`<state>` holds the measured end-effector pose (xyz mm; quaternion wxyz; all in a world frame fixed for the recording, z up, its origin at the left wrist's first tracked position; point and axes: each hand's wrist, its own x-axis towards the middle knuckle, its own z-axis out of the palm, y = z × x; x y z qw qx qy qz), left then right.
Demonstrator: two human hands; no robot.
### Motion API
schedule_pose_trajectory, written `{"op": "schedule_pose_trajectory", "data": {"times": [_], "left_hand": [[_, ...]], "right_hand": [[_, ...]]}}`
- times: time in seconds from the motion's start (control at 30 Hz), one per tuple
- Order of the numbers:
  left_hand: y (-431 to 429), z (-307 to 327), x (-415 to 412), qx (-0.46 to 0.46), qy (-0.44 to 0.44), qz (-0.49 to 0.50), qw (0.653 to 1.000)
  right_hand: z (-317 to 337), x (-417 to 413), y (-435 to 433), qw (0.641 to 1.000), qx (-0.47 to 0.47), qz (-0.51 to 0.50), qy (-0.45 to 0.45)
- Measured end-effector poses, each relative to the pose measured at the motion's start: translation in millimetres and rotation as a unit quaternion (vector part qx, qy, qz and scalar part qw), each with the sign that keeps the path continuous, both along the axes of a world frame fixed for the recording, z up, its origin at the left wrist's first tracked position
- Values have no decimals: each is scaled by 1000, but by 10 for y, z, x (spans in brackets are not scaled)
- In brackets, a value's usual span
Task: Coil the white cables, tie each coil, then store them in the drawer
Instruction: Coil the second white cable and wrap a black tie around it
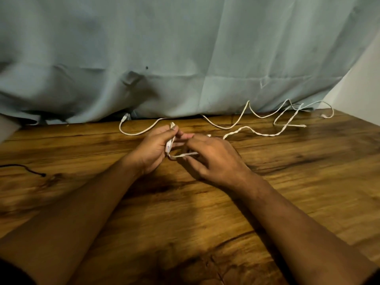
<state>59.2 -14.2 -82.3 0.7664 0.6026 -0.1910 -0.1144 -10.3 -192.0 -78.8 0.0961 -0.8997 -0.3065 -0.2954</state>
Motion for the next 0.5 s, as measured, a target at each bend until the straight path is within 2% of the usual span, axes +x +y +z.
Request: {"op": "schedule_pose_trajectory", "data": {"times": [0.1,0.17,0.27,0.37,0.5], "left_hand": [[13,-52,19,108,-61,0,992],[11,-50,3,139,-85,-24,986],[-15,7,-59,151,-75,-48,984],[-40,19,-93,119,-15,-110,987],[-70,59,-154,14,64,-196,978]], "right_hand": [[22,34,-16,998,17,-24,-63],[38,78,-60,992,42,-42,-111],[53,115,-151,982,87,-79,-151],[30,122,-202,980,110,-100,-130],[-20,141,-210,978,139,-138,-74]]}}
